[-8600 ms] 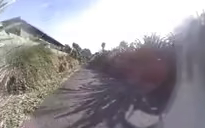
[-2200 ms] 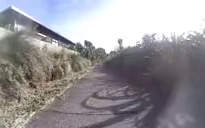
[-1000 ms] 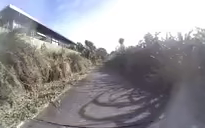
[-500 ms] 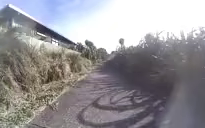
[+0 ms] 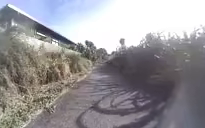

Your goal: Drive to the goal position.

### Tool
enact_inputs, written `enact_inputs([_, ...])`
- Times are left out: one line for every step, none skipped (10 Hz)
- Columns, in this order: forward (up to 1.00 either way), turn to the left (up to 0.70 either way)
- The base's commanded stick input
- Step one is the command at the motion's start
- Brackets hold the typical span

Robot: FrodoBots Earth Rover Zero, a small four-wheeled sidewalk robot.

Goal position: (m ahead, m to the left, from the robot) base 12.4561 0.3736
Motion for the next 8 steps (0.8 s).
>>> enact_inputs([0.22, 0.00])
enact_inputs([0.22, 0.00])
enact_inputs([0.21, 0.00])
enact_inputs([0.21, 0.00])
enact_inputs([0.21, 0.00])
enact_inputs([0.21, 0.00])
enact_inputs([0.19, 0.00])
enact_inputs([0.19, 0.00])
